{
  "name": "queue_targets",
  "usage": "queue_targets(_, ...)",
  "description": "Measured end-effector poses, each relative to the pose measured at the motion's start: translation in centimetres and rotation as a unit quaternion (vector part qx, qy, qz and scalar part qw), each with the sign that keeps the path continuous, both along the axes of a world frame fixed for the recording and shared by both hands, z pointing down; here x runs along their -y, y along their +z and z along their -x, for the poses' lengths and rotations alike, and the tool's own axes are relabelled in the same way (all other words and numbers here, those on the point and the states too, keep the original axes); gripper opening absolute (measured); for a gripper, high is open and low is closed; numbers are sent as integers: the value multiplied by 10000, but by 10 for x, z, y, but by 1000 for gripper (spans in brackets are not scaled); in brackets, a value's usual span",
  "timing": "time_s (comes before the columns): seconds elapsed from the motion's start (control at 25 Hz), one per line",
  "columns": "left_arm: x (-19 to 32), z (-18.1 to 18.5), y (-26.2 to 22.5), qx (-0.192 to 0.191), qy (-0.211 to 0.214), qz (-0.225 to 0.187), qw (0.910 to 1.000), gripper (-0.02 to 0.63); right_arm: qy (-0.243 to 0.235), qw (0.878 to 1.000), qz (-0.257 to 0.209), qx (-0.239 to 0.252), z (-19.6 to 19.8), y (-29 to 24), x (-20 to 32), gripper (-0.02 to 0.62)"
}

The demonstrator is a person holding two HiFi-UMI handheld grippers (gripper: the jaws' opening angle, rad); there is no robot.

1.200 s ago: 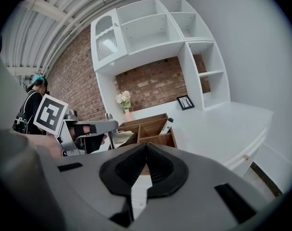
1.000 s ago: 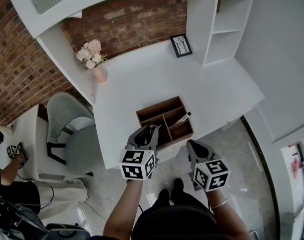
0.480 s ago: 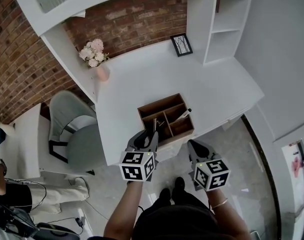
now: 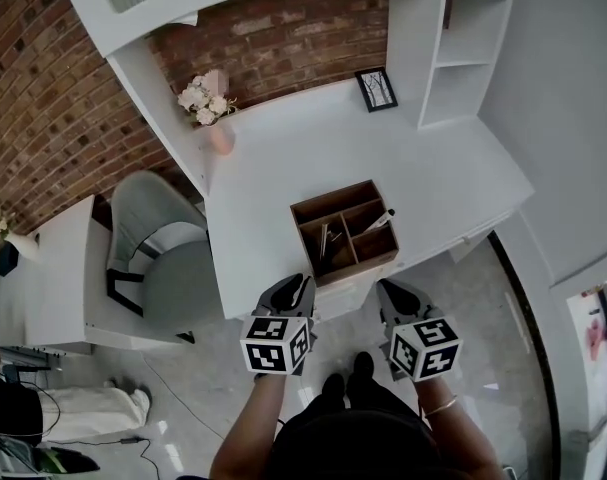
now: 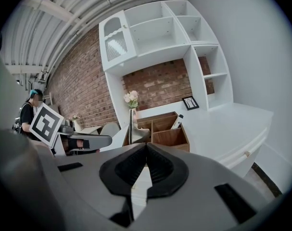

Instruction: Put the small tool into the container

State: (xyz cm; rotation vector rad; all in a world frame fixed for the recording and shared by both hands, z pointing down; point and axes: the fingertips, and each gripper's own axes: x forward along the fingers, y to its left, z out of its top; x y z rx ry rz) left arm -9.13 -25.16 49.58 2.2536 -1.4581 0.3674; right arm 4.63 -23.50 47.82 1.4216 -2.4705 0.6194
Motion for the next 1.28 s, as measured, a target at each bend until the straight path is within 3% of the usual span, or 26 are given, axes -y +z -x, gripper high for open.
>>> queue_targets(0.4, -36, 14, -5, -110, -27, -44, 9999, 15, -50, 9998, -169, -17, 14, -9, -23, 5)
queue_targets(1.28, -68, 23, -27, -113, 120, -321, 9993, 11, 16, 9992, -391, -89, 27, -20, -53, 5)
